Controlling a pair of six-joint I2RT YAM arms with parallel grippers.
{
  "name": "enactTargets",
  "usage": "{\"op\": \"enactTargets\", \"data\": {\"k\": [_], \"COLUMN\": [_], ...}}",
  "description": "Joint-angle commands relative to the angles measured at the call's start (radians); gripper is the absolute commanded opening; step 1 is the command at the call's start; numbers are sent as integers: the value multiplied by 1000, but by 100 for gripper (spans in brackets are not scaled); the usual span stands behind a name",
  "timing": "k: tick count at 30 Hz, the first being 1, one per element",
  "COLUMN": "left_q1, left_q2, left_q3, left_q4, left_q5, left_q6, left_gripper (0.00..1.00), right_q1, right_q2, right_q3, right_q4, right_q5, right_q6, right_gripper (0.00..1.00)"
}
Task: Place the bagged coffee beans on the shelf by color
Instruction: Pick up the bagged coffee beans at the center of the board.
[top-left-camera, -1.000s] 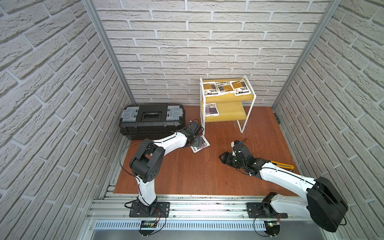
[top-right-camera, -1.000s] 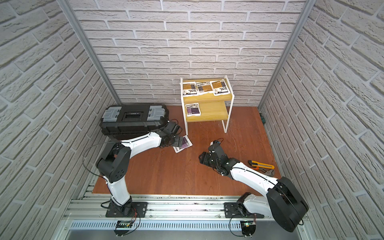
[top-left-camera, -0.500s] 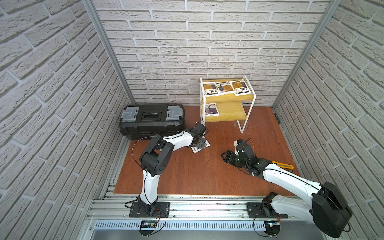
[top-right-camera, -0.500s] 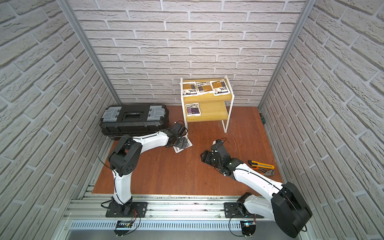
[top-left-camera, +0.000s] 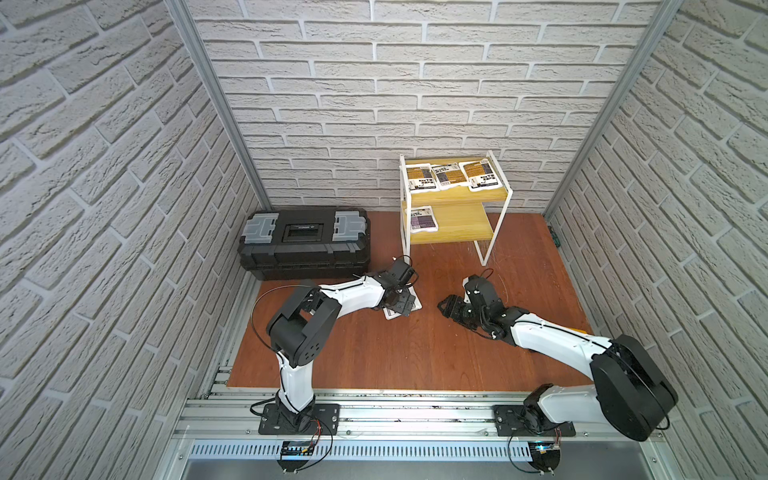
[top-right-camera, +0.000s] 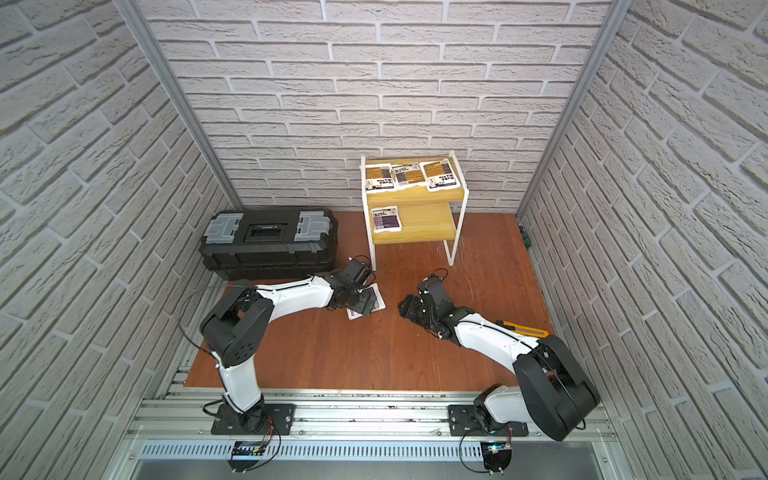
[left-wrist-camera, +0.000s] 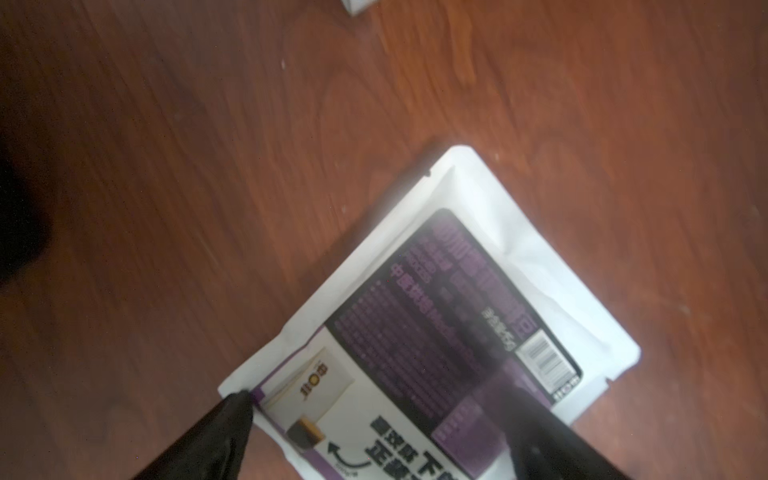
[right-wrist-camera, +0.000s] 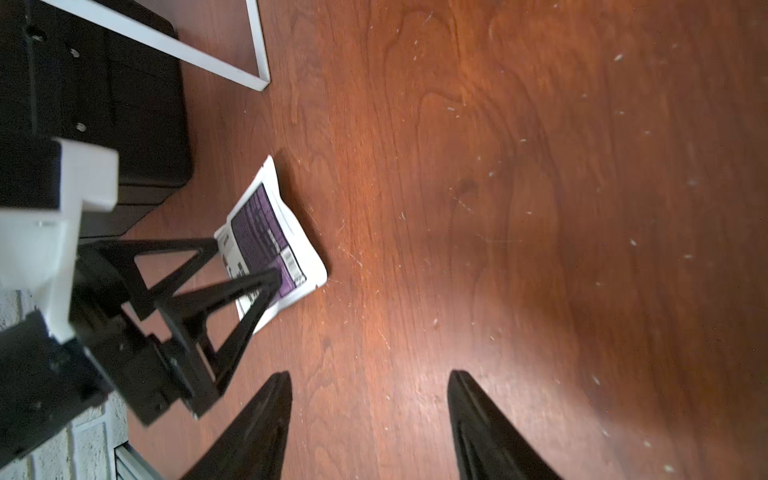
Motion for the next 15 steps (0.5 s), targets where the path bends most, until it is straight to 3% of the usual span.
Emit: {"op": "enactTargets", "data": {"k": [1,5,9,15], "left_q1": [-11,5,76,166], "left_q2": [-93,-218,-306,-322], "left_q3": [-66,-116,-168,-213], "left_q4": [-72,-101,-103,-97], "left_q5": [36,19,35,29], "left_q6": [11,-21,-129,-203], "left_gripper": [98,98,99,98], "right_q1": [-5,-7,-7,2], "right_q2": [47,125,203,276], "right_q3": [47,89,124,136], "right_q4": [87,117,145,186], "right_q5": [-40,-86,-159,-237], "right_q6": [3,-2,-5,19], "right_gripper": [65,64,64,62]}}
